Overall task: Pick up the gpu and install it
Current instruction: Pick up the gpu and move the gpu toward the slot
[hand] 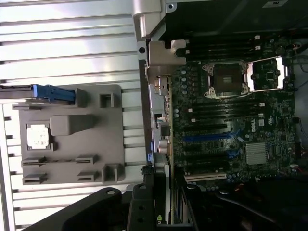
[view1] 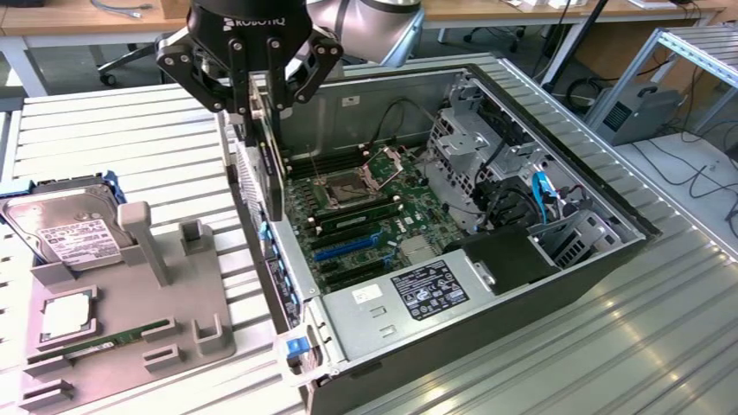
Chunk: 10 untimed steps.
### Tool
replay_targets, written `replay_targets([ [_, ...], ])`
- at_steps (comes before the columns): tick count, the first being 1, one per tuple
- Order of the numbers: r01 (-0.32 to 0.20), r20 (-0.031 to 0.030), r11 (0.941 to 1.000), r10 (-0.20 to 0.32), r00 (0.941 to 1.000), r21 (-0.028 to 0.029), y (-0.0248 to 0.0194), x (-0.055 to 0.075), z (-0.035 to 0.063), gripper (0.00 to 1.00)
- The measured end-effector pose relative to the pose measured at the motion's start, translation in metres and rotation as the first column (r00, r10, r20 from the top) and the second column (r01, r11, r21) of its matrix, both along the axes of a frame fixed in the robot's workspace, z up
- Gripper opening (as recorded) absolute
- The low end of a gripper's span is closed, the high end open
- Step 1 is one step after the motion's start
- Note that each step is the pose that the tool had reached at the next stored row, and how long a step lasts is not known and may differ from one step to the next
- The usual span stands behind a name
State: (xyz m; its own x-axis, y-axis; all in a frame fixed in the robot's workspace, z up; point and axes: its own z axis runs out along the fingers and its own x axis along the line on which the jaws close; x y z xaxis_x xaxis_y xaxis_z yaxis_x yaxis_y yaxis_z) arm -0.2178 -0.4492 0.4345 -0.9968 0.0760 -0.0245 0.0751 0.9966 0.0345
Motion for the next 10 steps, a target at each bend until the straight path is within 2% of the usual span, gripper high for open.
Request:
replay_targets([
  [10,0.0,0.0,1.0,0.0,1.0,0.0,0.0,0.0091,0.0,0.27],
])
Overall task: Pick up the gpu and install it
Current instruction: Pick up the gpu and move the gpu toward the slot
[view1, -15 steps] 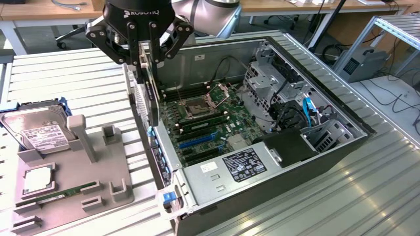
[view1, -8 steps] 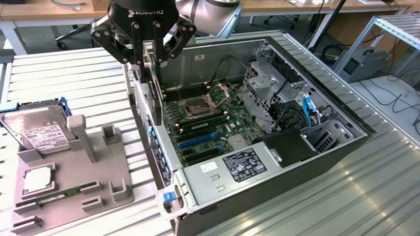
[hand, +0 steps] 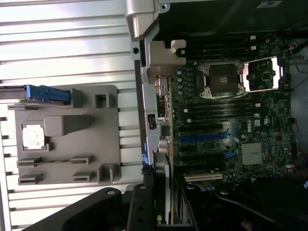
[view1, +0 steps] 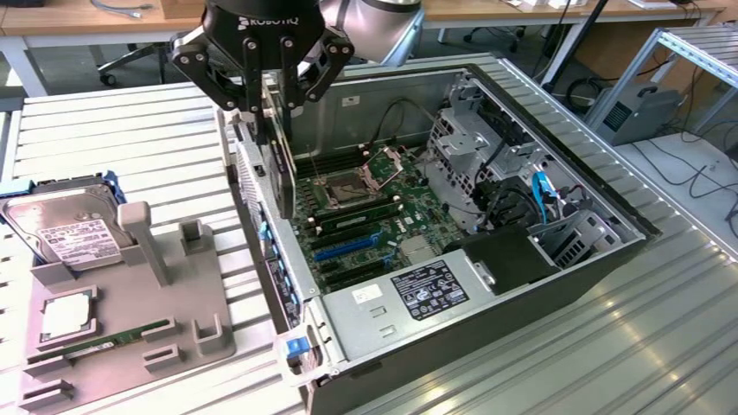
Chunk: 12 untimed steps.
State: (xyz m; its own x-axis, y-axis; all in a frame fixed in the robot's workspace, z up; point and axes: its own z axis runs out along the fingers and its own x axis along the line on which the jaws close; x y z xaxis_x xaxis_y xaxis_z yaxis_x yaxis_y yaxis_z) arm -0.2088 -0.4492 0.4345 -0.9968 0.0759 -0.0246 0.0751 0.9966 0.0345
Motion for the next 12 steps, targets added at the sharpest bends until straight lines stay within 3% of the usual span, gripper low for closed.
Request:
replay_targets([
  [5,0.0,-0.0001,1.0,0.0,1.0,-0.0001,0.0,0.008,0.0,0.27],
  [10,0.0,0.0,1.0,0.0,1.0,0.0,0.0,0.042,0.0,0.27],
  [12,0.0,0.0,1.0,0.0,1.0,0.0,0.0,0.064,0.0,0.27],
])
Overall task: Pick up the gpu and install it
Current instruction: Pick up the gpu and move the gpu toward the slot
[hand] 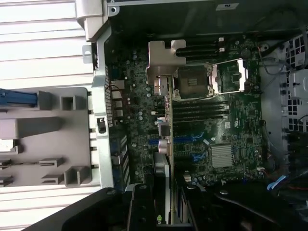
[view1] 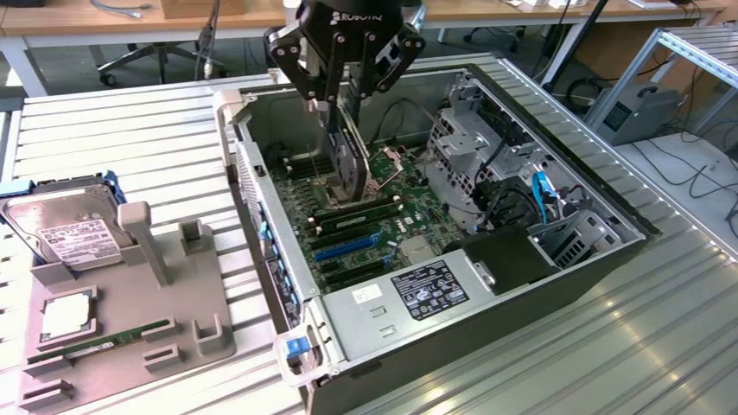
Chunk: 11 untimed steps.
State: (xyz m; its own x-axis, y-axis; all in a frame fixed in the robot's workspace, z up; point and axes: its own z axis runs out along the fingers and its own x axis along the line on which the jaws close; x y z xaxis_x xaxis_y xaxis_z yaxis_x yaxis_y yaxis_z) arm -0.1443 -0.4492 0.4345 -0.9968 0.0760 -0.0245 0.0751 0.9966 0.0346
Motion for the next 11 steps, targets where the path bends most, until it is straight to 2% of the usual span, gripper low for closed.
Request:
replay_targets([
  [3,0.0,0.0,1.0,0.0,1.0,-0.0001,0.0,0.023,0.0,0.27],
  [11,0.0,-0.0001,1.0,0.0,1.0,-0.0001,0.0,0.032,0.0,0.27],
])
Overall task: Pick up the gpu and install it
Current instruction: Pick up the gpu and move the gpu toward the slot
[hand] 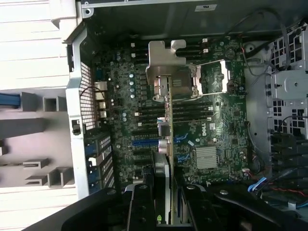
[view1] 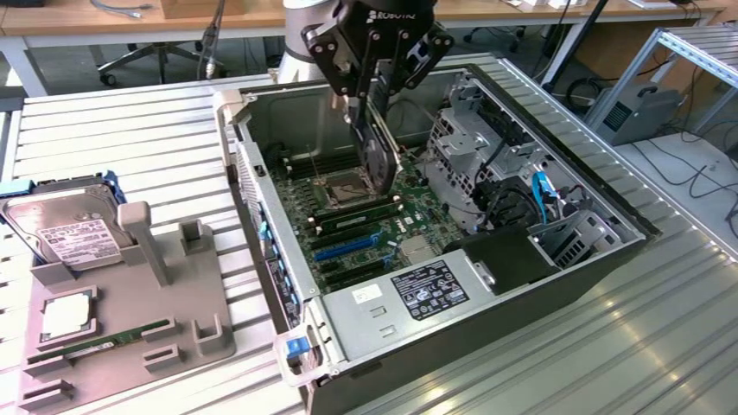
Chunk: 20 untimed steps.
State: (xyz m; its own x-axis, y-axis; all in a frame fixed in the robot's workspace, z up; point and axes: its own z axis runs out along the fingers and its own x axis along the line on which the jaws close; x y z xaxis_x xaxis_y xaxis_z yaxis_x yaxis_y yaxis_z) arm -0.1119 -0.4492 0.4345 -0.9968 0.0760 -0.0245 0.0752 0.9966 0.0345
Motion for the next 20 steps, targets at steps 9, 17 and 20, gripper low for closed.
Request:
replay_targets([
  [9,0.0,0.0,1.0,0.0,1.0,0.0,0.0,0.008,0.0,0.27],
  [17,0.0,0.0,1.0,0.0,1.0,0.0,0.0,0.016,0.0,0.27],
  [20,0.0,0.0,1.0,0.0,1.0,0.0,0.0,0.018,0.0,0.27],
])
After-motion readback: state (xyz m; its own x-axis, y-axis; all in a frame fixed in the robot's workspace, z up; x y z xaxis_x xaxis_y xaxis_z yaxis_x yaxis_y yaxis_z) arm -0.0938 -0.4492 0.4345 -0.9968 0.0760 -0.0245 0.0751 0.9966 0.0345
